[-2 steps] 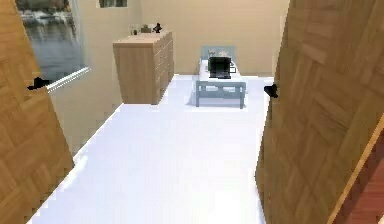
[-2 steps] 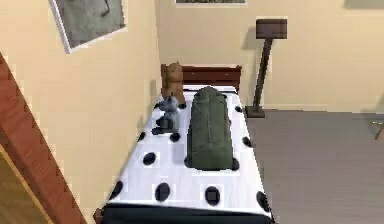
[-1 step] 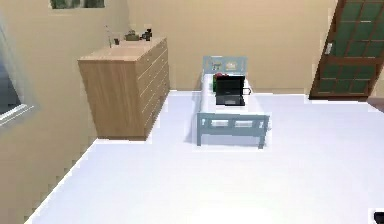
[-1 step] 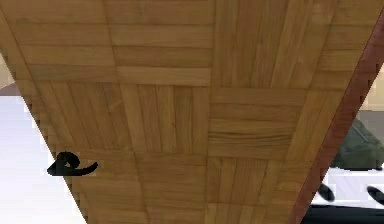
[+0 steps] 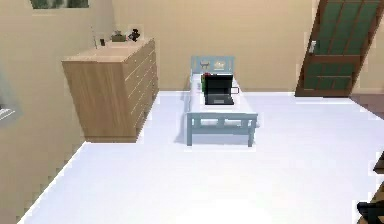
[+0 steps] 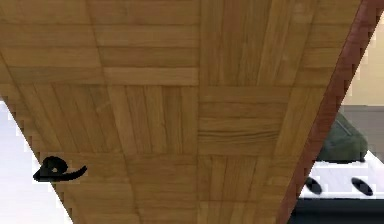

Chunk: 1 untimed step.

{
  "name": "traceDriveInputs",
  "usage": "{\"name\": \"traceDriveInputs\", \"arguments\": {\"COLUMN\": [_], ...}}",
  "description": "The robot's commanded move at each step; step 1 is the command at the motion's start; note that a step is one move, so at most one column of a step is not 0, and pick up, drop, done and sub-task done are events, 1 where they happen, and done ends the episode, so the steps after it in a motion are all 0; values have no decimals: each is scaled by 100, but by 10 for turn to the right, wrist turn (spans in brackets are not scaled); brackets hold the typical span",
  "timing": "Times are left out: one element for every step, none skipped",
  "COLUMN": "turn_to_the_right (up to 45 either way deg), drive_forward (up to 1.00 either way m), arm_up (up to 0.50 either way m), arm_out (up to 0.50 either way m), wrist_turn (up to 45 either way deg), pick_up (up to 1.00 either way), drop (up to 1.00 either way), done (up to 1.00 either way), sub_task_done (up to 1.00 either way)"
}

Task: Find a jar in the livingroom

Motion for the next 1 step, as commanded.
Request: {"name": "traceDriveInputs", "arguments": {"turn_to_the_right": [0], "drive_forward": [10], "arm_up": [0], "arm_out": [0], "wrist_turn": [0], "pick_up": [0], "drop": [0], "done": [0], "sub_task_done": [0]}}
